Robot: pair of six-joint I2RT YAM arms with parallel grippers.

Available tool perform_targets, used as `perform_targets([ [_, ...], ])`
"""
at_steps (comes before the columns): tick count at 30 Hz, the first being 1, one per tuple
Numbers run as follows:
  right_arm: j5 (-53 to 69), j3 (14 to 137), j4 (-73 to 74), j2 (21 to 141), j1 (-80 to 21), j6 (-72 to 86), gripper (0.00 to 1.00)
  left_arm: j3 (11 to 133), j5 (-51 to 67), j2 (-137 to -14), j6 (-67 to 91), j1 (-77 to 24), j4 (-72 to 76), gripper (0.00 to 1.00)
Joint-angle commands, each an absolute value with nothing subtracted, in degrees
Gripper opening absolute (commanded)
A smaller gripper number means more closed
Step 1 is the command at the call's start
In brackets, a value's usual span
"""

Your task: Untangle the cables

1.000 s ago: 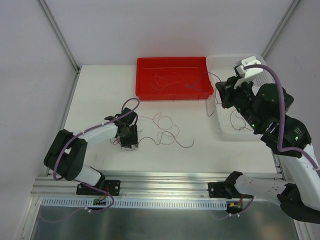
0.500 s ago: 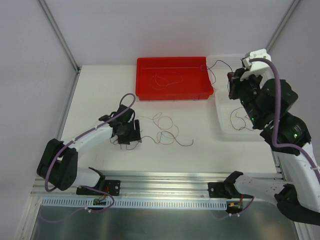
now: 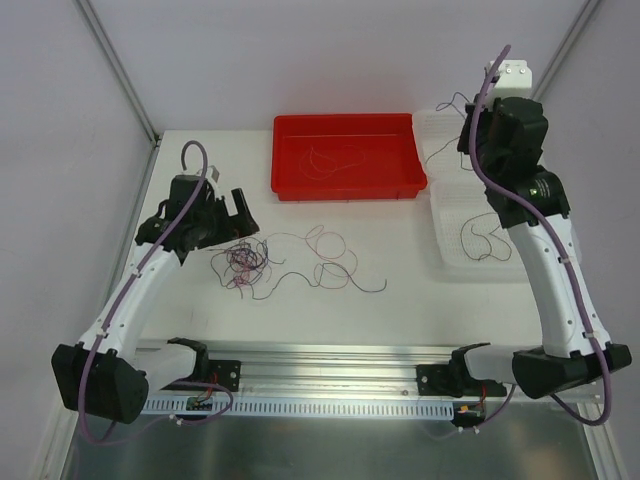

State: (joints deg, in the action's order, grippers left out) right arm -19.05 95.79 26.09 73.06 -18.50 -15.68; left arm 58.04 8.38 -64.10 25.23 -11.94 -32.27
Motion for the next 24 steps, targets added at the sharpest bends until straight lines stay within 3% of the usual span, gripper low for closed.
perform_targets([
  [1, -14.33, 98.43, 18.64, 75.31, -12.51, -10.55, 0.01, 58.28, 2.65, -61.62, 19.51, -10.9, -35.25, 0.99],
  [6, -11.52, 100.98, 14.77, 83.22, -5.9, -7.47, 0.01, 50.46, -1.49, -61.26, 19.86, -10.2, -31.12, 0.99],
  [20, -12.56, 115.39, 5.36, 113.71, 1.67, -6.5, 0.01, 50.98, -0.27, -65.56, 18.54, -9.23, -31.46, 0.99],
  [22, -12.92, 118.38, 5.54, 116.44, 1.76, -6.94, 0.11, 51.06, -0.26, -66.09, 18.63, -9.23, -31.29, 0.99],
  [23, -12.57, 118.82, 5.19, 117.93, 1.76, -7.38, 0.35, 51.06, -0.35, -66.27, 18.72, -9.23, -31.38, 0.99],
  [24, -12.39, 118.83, 4.92, 118.3, 1.76, -7.3, 0.46, 51.06, -0.35, -66.53, 18.63, -9.23, -31.46, 0.99],
])
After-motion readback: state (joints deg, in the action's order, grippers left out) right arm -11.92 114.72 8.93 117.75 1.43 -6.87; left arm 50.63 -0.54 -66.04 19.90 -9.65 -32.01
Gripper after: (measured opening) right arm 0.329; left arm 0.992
